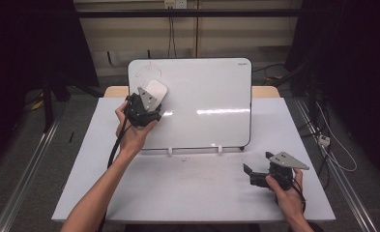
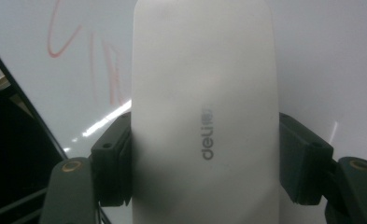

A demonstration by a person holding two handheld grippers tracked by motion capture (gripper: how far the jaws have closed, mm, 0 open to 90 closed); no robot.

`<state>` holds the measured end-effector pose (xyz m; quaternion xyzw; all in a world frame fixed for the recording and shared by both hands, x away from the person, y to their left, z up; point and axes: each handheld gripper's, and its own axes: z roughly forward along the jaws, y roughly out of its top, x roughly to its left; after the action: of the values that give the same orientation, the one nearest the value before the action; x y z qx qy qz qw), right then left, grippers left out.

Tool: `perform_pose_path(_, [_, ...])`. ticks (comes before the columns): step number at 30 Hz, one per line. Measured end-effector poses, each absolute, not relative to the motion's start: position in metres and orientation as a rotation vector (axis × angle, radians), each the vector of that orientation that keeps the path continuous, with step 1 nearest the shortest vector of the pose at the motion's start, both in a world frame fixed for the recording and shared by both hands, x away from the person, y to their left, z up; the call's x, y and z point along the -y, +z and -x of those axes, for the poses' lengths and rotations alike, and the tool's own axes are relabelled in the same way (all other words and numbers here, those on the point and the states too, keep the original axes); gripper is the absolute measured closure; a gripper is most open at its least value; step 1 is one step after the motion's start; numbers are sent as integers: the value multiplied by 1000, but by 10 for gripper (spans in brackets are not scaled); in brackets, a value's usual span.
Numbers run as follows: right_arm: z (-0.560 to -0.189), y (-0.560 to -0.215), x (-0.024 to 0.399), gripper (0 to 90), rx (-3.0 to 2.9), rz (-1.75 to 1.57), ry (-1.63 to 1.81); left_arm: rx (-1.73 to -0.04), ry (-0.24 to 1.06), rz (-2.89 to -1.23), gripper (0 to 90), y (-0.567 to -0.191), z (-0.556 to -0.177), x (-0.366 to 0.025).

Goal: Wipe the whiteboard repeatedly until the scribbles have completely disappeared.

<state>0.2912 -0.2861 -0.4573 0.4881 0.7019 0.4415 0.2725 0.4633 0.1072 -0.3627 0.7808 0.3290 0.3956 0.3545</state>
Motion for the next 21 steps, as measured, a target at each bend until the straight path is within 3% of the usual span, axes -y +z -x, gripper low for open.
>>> perform_pose_path(11, [-292,-457,286,45,-1889,-1317,1188,-782,1015,-2081,311,-371,-455,-103])
perform_pose_path(21, [-291,-457,287,45,-1881,-1322,1187,-848,1034,-2034,311,-343,-480,-116])
